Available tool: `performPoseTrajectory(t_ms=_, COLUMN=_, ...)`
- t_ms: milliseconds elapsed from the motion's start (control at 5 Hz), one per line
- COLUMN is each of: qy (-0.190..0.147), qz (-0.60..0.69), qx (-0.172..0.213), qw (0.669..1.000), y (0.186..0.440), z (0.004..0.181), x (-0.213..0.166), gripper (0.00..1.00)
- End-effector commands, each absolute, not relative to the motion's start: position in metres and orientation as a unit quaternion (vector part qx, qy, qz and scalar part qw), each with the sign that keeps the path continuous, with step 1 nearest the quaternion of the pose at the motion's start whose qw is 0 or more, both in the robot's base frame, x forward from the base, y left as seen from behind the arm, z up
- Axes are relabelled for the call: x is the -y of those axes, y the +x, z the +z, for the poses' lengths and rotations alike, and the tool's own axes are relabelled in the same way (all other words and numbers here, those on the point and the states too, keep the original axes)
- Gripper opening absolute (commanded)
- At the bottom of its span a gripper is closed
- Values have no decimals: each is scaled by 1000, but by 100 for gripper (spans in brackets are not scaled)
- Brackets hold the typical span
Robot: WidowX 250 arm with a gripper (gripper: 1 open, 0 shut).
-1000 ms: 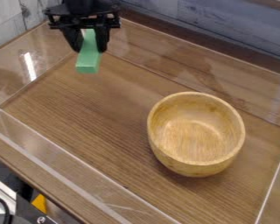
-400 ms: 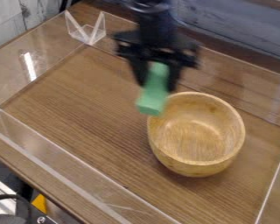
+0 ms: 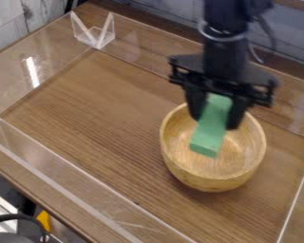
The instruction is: Put the green block in the brown bowl
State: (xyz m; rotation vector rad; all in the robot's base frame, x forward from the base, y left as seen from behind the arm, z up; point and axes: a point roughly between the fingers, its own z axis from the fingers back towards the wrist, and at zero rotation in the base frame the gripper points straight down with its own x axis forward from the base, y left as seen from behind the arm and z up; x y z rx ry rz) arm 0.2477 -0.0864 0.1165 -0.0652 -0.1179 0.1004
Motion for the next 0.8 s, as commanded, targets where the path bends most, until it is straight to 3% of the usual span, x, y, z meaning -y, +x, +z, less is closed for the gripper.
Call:
performPoseTrajectory(t_ms=0, qy=-34, qz=36, qx=65, qw=997, y=244, z=119, x=93, gripper=0)
performPoseTrajectory(t_ms=600, qy=-31, qz=7, qx=35, qw=999, y=245, z=108, x=79, gripper=0)
